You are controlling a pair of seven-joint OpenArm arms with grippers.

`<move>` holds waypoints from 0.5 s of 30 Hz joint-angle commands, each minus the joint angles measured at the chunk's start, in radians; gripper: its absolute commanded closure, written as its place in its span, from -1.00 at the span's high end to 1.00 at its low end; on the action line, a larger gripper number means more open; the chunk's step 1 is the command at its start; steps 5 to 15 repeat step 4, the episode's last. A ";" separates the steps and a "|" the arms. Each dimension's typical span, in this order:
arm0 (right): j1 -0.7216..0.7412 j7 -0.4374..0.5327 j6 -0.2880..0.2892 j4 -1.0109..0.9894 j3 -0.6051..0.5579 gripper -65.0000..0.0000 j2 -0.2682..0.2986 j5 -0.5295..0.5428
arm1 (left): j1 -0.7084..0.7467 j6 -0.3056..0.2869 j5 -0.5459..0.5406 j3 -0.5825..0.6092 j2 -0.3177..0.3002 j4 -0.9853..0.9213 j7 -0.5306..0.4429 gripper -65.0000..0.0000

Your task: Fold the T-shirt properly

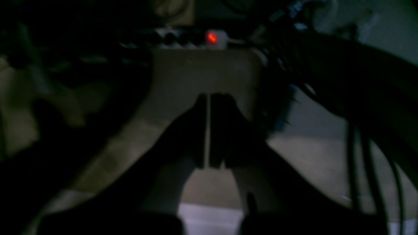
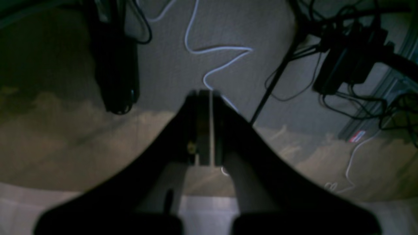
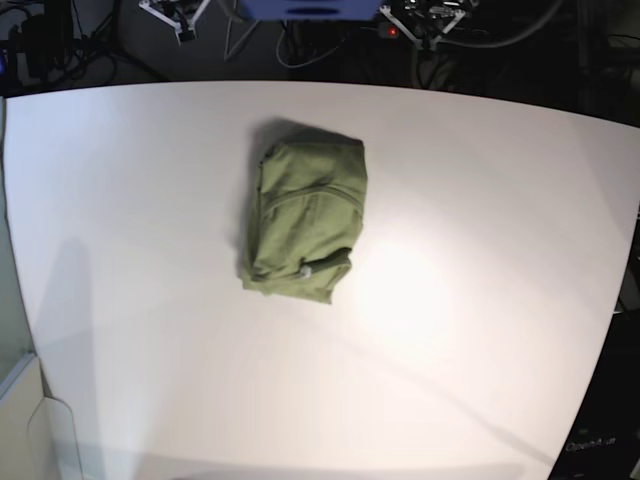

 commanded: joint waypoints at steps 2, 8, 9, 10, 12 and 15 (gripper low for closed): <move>0.018 0.017 -0.015 -0.013 0.003 -1.00 0.005 0.003 | -0.006 0.002 -0.049 0.001 0.005 -0.004 0.006 -0.94; 0.018 0.018 -0.015 -0.016 0.003 -1.00 0.005 0.003 | -0.014 0.002 -0.068 0.006 0.004 -0.004 0.006 -0.94; 0.018 0.018 -0.015 -0.016 0.003 -1.00 0.005 0.003 | -0.014 0.002 -0.068 0.006 0.004 -0.004 0.006 -0.94; 0.018 0.018 -0.015 -0.016 0.003 -1.00 0.005 0.003 | -0.014 0.002 -0.068 0.006 0.004 -0.004 0.006 -0.94; 0.018 0.018 -0.015 -0.016 0.003 -1.00 0.005 0.003 | -0.014 0.002 -0.068 0.006 0.004 -0.004 0.006 -0.94; 0.018 0.018 -0.015 -0.016 0.003 -1.00 0.005 0.003 | -0.014 0.002 -0.068 0.006 0.004 -0.004 0.006 -0.94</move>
